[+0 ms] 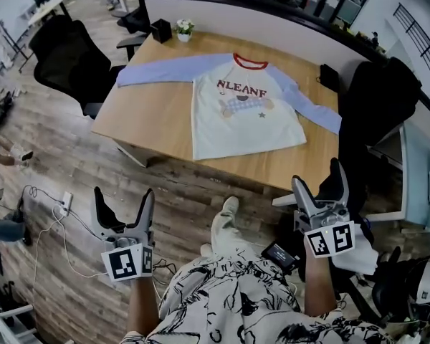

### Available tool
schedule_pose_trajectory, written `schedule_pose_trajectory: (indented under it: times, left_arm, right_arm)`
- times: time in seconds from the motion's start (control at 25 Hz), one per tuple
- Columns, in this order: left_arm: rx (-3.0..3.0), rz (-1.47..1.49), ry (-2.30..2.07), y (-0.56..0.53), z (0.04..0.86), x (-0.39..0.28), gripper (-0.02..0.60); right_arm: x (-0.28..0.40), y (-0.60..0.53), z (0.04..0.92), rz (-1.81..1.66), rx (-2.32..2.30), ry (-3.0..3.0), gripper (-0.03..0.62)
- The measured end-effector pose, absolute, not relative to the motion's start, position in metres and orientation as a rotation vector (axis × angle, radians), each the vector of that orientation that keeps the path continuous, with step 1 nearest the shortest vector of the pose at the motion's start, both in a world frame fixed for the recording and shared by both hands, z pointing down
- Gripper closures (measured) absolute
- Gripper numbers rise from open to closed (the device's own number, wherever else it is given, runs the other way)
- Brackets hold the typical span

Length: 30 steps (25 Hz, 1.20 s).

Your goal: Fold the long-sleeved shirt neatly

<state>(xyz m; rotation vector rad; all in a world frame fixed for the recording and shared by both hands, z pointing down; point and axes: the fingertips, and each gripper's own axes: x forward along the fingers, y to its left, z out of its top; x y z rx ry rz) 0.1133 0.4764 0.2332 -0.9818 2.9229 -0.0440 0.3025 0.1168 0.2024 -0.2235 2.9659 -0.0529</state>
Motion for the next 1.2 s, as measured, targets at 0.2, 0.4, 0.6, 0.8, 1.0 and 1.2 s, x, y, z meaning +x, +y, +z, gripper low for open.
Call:
schedule_pose_trajectory:
  times: [0.2, 0.4, 0.6, 0.8, 1.0, 1.2]
  left_arm:
    - [-0.948, -0.048, 2.923, 0.441, 0.221, 0.057, 0.055]
    - [-0.911, -0.053, 2.915, 0.409, 0.204, 0.008, 0.054]
    - [-0.886, -0.056, 2.939, 0.376, 0.207, -0.023, 0.054]
    - [-0.871, -0.058, 2.970, 0.348, 0.210, -0.047, 0.054]
    - [-0.866, -0.077, 2.997, 0.327, 0.215, -0.062, 0.054]
    - [-0.844, -0.070, 3.021, 0.323, 0.225, -0.086, 0.054]
  right_arm:
    - [0.246, 0.074, 0.196, -0.074, -0.220, 2.950, 0.117]
    - [0.191, 0.037, 0.181, -0.064, -0.189, 2.948, 0.117]
    - [0.148, 0.003, 0.181, -0.068, -0.141, 2.959, 0.117]
    - [0.121, -0.028, 0.184, -0.085, -0.116, 2.965, 0.117]
    - [0.098, -0.047, 0.195, -0.115, -0.087, 2.987, 0.117]
    - [0.076, -0.052, 0.204, -0.123, -0.075, 3.000, 0.117]
